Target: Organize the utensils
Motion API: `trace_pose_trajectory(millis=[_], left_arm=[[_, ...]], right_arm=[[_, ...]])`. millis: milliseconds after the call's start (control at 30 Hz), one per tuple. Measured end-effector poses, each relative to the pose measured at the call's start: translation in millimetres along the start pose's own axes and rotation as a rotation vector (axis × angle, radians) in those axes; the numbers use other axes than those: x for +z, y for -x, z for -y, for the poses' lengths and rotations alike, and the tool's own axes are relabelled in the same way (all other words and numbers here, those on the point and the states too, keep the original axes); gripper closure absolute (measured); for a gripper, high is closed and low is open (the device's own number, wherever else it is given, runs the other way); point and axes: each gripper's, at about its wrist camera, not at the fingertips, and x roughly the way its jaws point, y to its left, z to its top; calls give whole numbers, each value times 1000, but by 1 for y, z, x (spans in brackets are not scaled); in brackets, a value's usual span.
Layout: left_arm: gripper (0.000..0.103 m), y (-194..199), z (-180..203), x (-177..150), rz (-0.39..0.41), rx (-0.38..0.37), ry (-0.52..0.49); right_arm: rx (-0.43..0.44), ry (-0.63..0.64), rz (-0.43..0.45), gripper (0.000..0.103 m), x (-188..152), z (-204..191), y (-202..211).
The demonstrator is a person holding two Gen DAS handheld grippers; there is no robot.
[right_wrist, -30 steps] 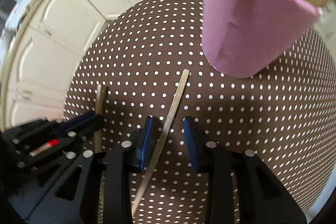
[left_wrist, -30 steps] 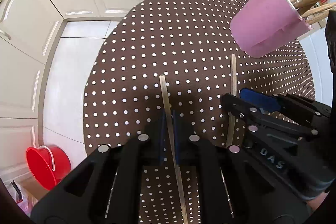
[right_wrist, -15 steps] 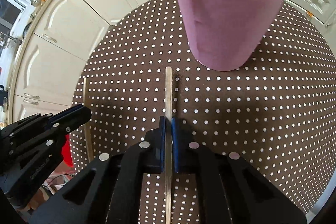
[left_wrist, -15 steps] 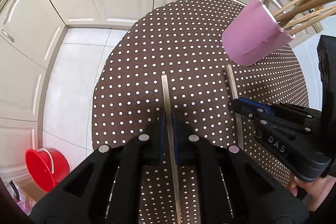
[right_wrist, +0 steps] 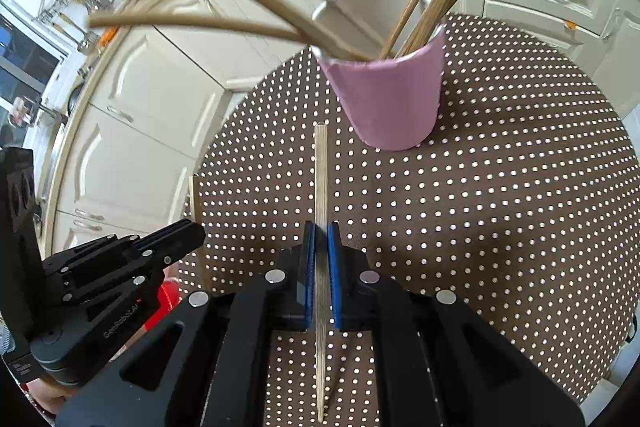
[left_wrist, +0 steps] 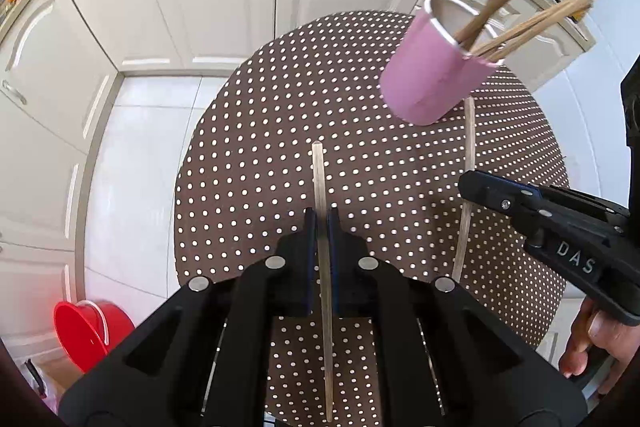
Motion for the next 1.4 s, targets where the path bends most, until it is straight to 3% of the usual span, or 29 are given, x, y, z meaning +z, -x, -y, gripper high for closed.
trace_pose_trajectory(millis=[567, 867, 900, 933, 967, 1000, 1033, 1300, 1400], left_arm=[[97, 68, 28, 4, 131, -40, -106], [96, 53, 4, 1, 59, -40, -28], [94, 49, 2, 1, 48, -37, -25], [85, 43, 0, 1, 27, -38, -21], [64, 40, -1, 0, 17, -35, -18], [52, 38, -3, -1, 20, -29, -14], [48, 36, -4, -1, 25, -30, -10], [48, -4, -12, 0, -68, -8, -1], [54, -25, -15, 1, -115, -1, 10]], right_arm=[[11, 11, 173, 98, -14, -1, 76], [21, -8, 154, 98, -18, -7, 75], [23, -12, 149, 98, -18, -7, 73], [24, -17, 140, 98, -17, -6, 69], [25, -20, 133, 98, -17, -6, 67], [27, -24, 126, 98, -16, -6, 65], [28, -27, 118, 98, -16, -5, 62], [33, -40, 34, 97, -8, 1, 28], [35, -45, -5, 97, -4, 4, 14]])
